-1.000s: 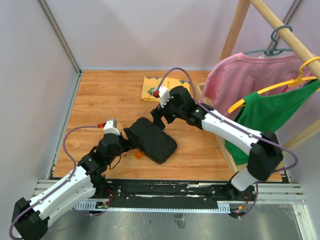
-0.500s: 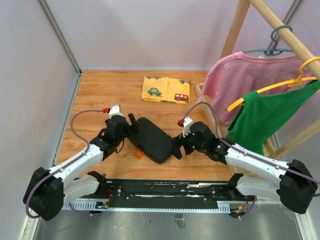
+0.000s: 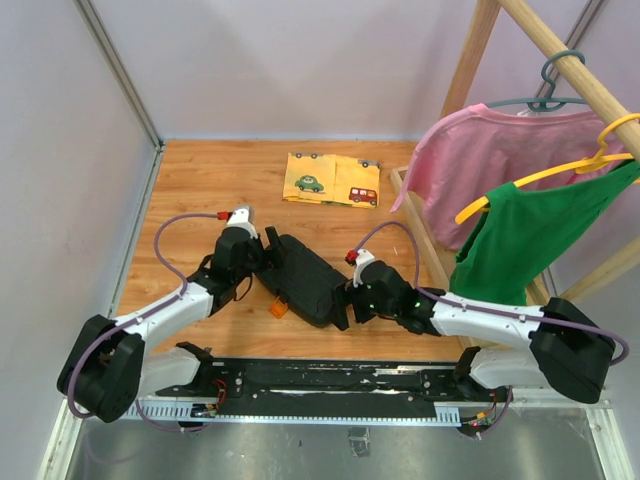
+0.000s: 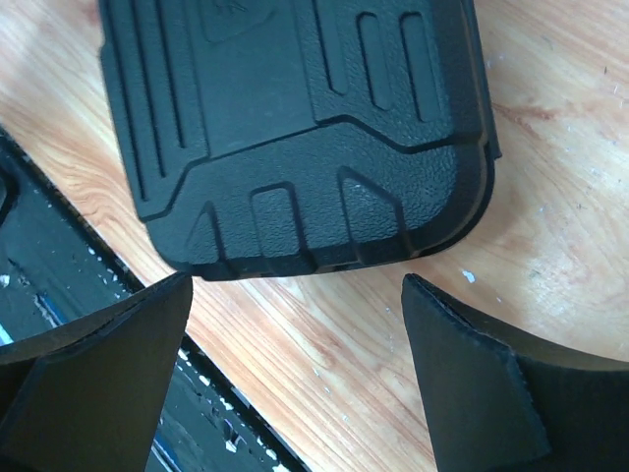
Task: Sort the tools into containers
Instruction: Adjust the storage box at the center of the board, then close the storage box at the center of the board.
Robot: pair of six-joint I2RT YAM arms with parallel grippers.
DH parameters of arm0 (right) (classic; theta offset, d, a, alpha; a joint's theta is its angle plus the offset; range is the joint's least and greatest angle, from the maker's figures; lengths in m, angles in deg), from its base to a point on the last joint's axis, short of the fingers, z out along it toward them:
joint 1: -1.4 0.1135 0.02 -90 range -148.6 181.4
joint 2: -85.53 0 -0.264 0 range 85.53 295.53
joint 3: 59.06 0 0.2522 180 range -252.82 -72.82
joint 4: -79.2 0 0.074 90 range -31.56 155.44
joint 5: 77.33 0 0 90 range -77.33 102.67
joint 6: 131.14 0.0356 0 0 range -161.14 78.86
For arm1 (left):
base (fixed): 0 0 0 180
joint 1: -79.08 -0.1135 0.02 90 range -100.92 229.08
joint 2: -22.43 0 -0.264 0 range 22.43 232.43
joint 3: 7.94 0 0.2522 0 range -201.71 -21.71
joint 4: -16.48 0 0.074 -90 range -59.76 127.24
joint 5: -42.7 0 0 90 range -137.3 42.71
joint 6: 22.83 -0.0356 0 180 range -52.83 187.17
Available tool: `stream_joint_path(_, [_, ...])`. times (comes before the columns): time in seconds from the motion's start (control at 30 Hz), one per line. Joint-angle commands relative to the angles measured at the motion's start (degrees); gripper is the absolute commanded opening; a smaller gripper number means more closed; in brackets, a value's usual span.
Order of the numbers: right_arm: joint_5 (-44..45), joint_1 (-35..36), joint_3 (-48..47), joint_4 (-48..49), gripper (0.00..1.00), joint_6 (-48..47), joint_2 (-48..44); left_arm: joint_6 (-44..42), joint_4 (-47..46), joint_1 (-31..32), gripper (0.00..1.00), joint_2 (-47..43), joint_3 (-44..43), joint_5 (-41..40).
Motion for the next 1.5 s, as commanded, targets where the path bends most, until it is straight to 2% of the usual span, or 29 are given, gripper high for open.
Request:
stream_joint_path(0.0, [2.7,0.7,-1.7,1.0,0.88,3.6,2.5,-1.3,-5.3,-0.3,0.92,-0.9,2.7,8.0])
stream_joint_path(0.4, [-4.1,-7.4,-2.8,4.1,0.84,6.9,4.8,2.3,-4.7,-0.3,0.87,-6.2,8.7,14.5])
stream_joint_path(0.6, [-8.8,-12.3,-3.1,5.5,0.84,6.4,6.1,4.3,-2.9,0.6,0.85,-10.4,11.2,14.9])
stream_joint_path(0.73, [-9.2,-14.8,-4.7,3.4,0.83,3.9,7.6,4.8,-0.9,1.9,0.85,-12.3,11.9,13.3])
stream_joint_path(0.83, [-5.5,-15.2,-6.2,-1.7,0.83,0.5,7.6,4.8,3.1,1.9,0.85,-13.4,10.6,10.2])
stream_joint_path(1.13, [1.4,-16.3,-5.1,-10.4,0.86,-5.7,-0.8,4.5,16.4,2.9,0.92,-20.1,5.0,-1.2])
stream_joint_path(1.27, [1.7,-17.1,-4.6,-12.2,0.87,-6.6,-3.3,8.0,19.6,8.4,0.94,-22.5,4.4,-5.9])
stream_joint_path(1.47, [1.0,-17.4,-3.6,-12.5,0.88,-6.7,-5.3,15.4,23.5,25.9,0.94,-21.4,4.0,-16.7])
